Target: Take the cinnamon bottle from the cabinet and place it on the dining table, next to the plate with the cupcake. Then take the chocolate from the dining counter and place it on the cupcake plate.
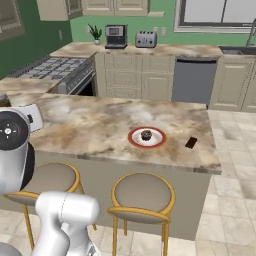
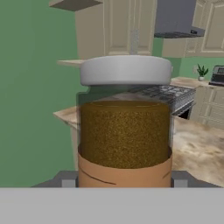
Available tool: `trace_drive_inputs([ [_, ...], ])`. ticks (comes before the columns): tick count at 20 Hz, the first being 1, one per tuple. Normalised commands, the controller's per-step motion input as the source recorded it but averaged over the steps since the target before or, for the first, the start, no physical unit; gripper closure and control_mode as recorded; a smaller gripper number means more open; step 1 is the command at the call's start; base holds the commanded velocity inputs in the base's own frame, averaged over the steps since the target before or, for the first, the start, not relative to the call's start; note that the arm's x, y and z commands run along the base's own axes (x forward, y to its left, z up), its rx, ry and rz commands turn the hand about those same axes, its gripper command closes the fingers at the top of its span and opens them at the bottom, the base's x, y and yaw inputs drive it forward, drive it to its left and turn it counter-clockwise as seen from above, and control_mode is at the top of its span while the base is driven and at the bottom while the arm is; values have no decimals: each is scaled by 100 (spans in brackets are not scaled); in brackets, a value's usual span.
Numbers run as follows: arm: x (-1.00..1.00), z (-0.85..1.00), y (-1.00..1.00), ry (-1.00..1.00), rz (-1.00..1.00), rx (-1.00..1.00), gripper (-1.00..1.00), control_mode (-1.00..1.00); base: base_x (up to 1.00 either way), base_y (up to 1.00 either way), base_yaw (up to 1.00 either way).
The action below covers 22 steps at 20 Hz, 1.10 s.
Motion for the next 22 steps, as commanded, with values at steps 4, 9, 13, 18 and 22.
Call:
trace_drive_inputs([
  [4, 0, 0, 0, 0, 0, 0, 100, 100, 20, -3, 0],
  [9, 0, 0, 0, 0, 0, 0, 100, 100, -31, -1, 0],
  [13, 0, 0, 0, 0, 0, 0, 100, 100, -78, -6, -7],
  [18, 0, 0, 0, 0, 0, 0, 100, 100, -49, -27, -9],
  [22, 0, 0, 0, 0, 0, 0, 100, 100, -6, -46, 0],
])
